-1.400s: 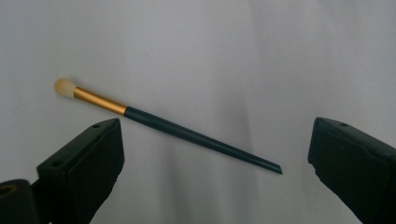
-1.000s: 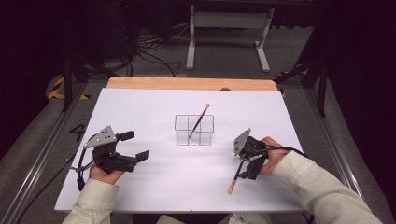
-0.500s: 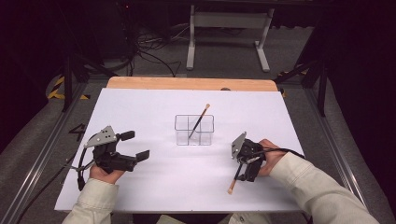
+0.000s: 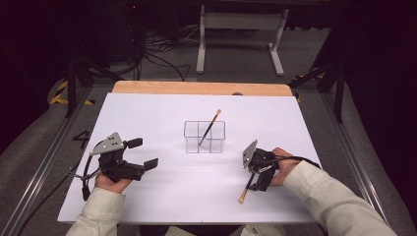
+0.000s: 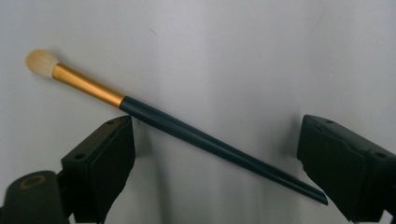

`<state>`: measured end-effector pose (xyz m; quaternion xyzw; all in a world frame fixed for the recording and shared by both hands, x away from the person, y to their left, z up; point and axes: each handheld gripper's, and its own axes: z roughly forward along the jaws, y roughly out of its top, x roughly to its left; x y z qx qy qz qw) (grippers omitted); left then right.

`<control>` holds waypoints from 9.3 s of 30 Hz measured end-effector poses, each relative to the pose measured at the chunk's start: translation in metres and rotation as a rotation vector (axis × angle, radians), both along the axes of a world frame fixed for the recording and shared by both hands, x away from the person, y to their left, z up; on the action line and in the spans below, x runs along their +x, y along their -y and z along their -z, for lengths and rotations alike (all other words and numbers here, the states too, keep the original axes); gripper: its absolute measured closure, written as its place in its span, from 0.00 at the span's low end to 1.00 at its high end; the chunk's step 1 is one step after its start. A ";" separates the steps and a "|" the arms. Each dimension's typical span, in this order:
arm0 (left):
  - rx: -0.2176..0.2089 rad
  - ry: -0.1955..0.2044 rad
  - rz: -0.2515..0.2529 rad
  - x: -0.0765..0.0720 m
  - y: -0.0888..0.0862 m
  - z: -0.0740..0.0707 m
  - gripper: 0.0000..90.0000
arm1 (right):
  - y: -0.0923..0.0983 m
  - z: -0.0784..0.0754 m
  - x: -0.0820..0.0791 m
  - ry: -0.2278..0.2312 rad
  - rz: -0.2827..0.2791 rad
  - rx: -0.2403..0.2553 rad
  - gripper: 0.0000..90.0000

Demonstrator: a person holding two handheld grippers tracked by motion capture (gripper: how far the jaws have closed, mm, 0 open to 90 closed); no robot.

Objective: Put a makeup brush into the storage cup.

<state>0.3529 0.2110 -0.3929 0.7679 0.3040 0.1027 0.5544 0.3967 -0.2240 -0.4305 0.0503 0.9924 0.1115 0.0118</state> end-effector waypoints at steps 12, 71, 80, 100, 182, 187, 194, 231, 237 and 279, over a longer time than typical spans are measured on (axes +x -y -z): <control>0.001 -0.009 0.002 0.002 0.002 0.001 0.03 | -0.003 -0.006 -0.008 0.008 -0.068 -0.016 0.39; -0.037 0.003 -0.010 0.003 -0.003 0.004 0.02 | 0.004 -0.072 -0.021 0.049 0.046 0.257 0.92; -0.070 0.027 -0.028 0.000 -0.012 0.008 0.01 | 0.008 -0.082 -0.019 0.094 0.086 0.362 0.92; -0.088 0.053 -0.056 -0.001 -0.018 0.010 0.01 | 0.012 -0.093 -0.016 0.184 0.193 0.620 0.92; -0.071 0.028 -0.080 -0.002 -0.024 0.019 0.01 | -0.037 -0.092 0.027 0.294 0.373 1.093 0.92; -0.071 0.031 -0.077 -0.001 -0.023 0.019 0.01 | -0.042 -0.089 0.031 0.301 0.373 1.108 0.92; -0.074 0.031 -0.076 0.000 -0.023 0.020 0.01 | -0.050 -0.087 0.035 0.318 0.357 1.126 0.92; -0.075 0.024 -0.069 0.000 -0.024 0.020 0.01 | -0.068 -0.064 0.057 0.298 0.371 1.153 0.92; -0.078 0.025 -0.069 0.000 -0.024 0.020 0.01 | -0.069 -0.058 0.060 0.286 0.382 1.139 0.92; -0.074 0.026 -0.066 0.001 -0.024 0.020 0.01 | -0.068 -0.028 0.063 0.228 0.424 1.049 0.91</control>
